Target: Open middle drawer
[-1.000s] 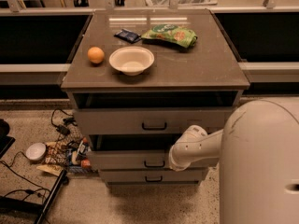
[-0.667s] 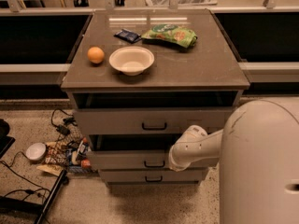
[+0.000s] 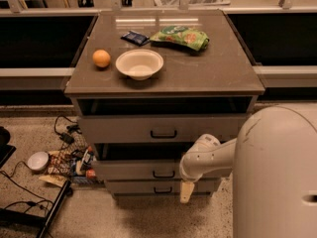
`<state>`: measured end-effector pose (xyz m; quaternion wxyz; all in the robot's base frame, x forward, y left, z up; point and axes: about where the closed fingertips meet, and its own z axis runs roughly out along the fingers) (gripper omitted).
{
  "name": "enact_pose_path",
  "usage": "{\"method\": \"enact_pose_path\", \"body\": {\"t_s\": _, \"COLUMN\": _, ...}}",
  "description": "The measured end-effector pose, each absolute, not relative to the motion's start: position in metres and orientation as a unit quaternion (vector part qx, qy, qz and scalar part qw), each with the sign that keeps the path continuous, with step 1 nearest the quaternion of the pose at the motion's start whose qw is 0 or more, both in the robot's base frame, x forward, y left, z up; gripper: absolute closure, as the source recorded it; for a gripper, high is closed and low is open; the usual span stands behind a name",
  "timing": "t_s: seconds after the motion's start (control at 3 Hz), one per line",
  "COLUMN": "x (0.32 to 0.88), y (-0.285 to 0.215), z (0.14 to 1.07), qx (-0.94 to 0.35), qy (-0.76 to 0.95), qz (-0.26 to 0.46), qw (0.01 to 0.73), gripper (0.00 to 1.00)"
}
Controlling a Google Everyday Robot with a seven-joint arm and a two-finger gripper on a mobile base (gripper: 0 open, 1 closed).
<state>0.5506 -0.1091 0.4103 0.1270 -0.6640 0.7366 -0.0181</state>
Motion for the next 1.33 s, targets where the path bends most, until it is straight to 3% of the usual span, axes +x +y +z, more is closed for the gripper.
{"method": "enact_pose_path", "body": {"t_s": 0.33, "x": 0.551, "y": -0.109, "z": 0.410, "qx": -0.664, "qy": 0.737, "qz": -0.018, "qw": 0.127, "gripper": 0.00}}
{"method": "enact_pose_path", "body": {"t_s": 0.67, "x": 0.556, "y": -0.110, "z": 0.415, "qx": -0.661, "qy": 0.743, "qz": -0.029, "qw": 0.103, "gripper": 0.18}}
{"method": "enact_pose_path", "body": {"t_s": 1.33, "x": 0.527, "y": -0.124, "z": 0.445, "qx": -0.625, "qy": 0.779, "qz": -0.049, "qw": 0.020, "gripper": 0.64}}
